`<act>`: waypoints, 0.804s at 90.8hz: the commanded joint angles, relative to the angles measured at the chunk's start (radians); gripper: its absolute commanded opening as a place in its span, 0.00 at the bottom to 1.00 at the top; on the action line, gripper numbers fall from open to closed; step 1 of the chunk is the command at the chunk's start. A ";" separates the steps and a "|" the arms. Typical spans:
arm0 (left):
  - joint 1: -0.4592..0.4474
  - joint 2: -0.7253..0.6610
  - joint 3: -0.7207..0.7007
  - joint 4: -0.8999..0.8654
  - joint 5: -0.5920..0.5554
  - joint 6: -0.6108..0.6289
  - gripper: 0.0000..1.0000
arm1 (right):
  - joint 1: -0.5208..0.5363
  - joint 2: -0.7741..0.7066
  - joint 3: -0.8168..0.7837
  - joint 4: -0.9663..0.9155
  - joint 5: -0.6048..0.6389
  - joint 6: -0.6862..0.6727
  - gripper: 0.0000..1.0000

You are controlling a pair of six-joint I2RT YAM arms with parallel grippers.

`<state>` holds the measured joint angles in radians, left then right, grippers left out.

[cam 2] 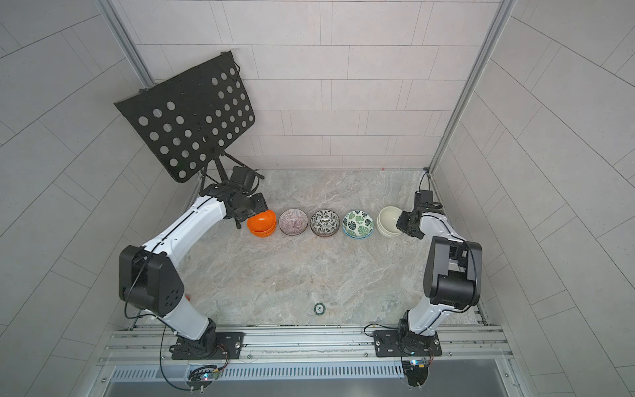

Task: Stack the bowls
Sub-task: Move the bowl to the center of the board.

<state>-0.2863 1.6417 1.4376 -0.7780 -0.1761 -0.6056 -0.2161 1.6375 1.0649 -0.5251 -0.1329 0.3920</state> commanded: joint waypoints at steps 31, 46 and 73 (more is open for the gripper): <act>0.001 -0.019 0.007 -0.009 -0.001 0.004 0.67 | -0.001 -0.043 0.014 -0.005 0.020 -0.009 0.15; 0.001 -0.020 0.006 -0.008 -0.003 0.005 0.67 | -0.001 -0.027 0.020 0.010 0.029 -0.008 0.15; 0.002 -0.018 0.001 -0.007 -0.005 0.004 0.67 | 0.001 -0.002 0.036 0.027 0.043 0.001 0.15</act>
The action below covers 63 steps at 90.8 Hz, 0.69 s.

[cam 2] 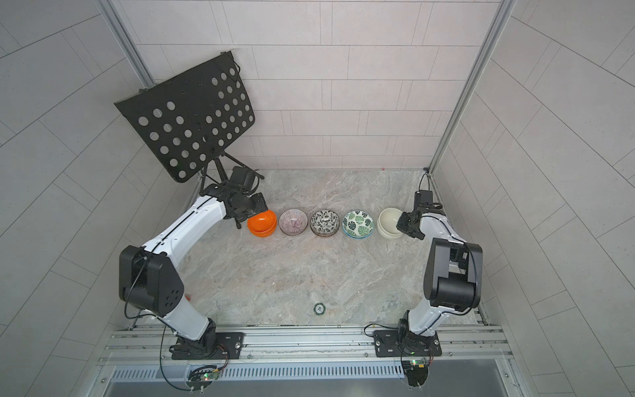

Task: Stack the bowls
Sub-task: Move the bowl to the center of the board.

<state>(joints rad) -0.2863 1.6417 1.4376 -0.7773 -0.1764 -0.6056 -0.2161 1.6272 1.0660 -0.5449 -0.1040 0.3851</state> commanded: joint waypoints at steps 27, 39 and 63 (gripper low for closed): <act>0.001 -0.014 0.000 -0.004 -0.006 0.004 0.67 | 0.002 0.032 0.060 0.057 0.005 0.013 0.15; 0.001 -0.013 -0.002 -0.002 -0.010 0.004 0.67 | 0.006 0.041 0.068 0.056 0.003 0.014 0.16; 0.001 -0.004 -0.003 0.002 -0.005 0.001 0.67 | 0.027 0.043 0.066 0.054 -0.003 0.001 0.17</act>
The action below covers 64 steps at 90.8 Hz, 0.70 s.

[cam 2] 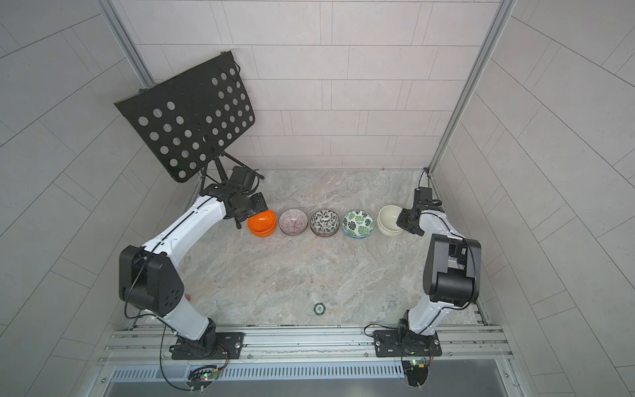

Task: Stack the bowls
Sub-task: Move the bowl to the center of the board.

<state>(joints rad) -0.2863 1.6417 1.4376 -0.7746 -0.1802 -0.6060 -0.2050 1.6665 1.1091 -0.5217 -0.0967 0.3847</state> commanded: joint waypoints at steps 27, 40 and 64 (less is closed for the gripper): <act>0.001 -0.008 -0.001 -0.004 -0.007 0.005 0.67 | 0.022 0.007 0.027 0.027 -0.006 0.003 0.17; 0.002 -0.010 0.002 -0.007 -0.008 0.005 0.67 | 0.022 0.014 0.032 0.025 -0.009 0.005 0.19; 0.002 -0.012 0.013 -0.012 -0.008 0.005 0.67 | 0.023 0.011 0.033 0.019 0.000 0.005 0.32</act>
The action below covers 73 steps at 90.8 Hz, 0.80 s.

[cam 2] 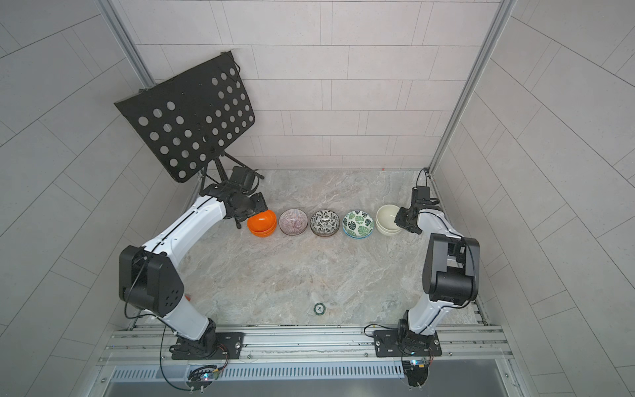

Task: Stack the bowls
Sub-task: Move the bowl to the center of the board, then reset both arms

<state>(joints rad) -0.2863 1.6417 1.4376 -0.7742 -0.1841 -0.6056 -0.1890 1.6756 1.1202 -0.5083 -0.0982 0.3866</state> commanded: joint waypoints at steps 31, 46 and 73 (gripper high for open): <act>0.002 -0.007 0.030 -0.024 -0.015 0.011 0.67 | 0.002 -0.082 0.021 -0.014 0.050 0.013 0.49; 0.002 -0.017 0.041 -0.036 -0.056 0.028 0.67 | 0.001 -0.189 0.007 -0.031 0.099 0.018 0.55; 0.001 -0.147 -0.037 0.054 -0.202 0.079 1.00 | 0.001 -0.483 -0.104 0.036 0.212 0.045 1.00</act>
<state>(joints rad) -0.2863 1.5841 1.4406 -0.7635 -0.2943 -0.5571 -0.1890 1.2964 1.0817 -0.5121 0.0402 0.4084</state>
